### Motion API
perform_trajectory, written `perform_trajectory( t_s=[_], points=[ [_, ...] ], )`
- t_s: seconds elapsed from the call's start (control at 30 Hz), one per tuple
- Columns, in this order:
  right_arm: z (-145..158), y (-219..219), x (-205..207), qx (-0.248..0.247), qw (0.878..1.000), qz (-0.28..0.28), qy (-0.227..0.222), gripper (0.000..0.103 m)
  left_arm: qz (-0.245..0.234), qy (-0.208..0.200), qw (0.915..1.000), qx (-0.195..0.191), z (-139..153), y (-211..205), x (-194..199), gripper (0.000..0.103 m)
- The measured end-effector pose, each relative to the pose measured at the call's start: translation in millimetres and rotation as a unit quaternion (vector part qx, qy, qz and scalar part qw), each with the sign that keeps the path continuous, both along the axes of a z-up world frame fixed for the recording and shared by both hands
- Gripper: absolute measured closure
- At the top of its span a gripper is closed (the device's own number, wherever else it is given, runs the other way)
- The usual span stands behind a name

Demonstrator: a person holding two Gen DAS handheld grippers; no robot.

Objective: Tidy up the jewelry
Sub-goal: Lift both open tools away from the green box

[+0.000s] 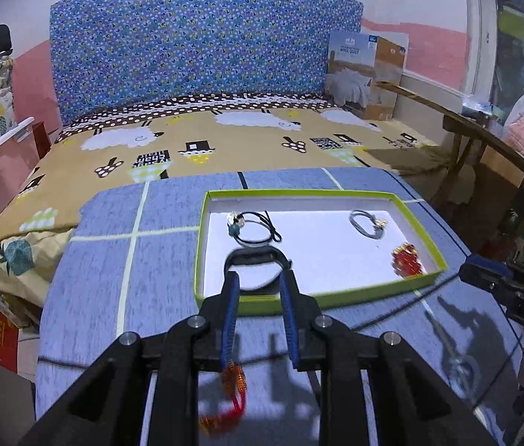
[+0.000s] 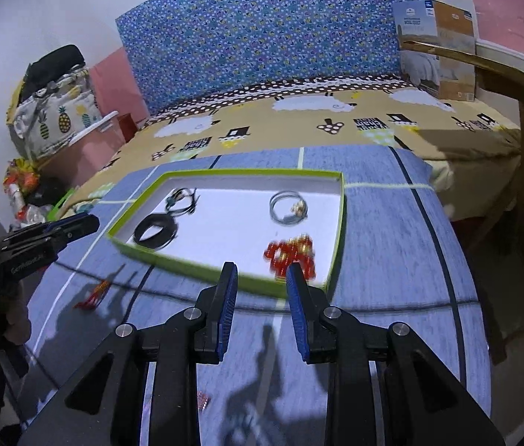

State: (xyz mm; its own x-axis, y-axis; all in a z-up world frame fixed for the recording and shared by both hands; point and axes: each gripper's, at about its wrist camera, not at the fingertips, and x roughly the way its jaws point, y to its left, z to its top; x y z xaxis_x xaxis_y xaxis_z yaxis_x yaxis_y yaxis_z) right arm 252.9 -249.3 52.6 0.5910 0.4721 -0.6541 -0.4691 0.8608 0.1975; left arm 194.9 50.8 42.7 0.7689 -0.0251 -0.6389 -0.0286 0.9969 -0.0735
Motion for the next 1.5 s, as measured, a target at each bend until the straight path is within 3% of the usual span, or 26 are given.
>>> perform_trajectory(
  t_s=[0.37, 0.77, 1.07, 1.5],
  points=[
    [6.4, -27.5, -64.5, 0.017, 1.0, -0.007, -0.011, 0.075, 0.0, -0.01, 0.9999, 0.003, -3.0, -13.1, -59.2, 0.08],
    [6.1, -32.2, -115.1, -0.001, 1.0, -0.002, -0.027, 0.075, -0.003, -0.025, 0.9997, 0.006, -7.5, -17.8, -107.7, 0.08],
    [1.7, -34.4, -134.3, -0.017, 0.999, -0.003, -0.03, 0.075, -0.011, -0.03, 0.9995, 0.002, -15.0, -17.6, -132.8, 0.08],
    [-13.5, -27.8, -134.5, -0.028, 1.0, 0.002, -0.014, 0.075, -0.02, -0.013, 0.9996, -0.013, -25.4, -20.8, -132.1, 0.079]
  ],
)
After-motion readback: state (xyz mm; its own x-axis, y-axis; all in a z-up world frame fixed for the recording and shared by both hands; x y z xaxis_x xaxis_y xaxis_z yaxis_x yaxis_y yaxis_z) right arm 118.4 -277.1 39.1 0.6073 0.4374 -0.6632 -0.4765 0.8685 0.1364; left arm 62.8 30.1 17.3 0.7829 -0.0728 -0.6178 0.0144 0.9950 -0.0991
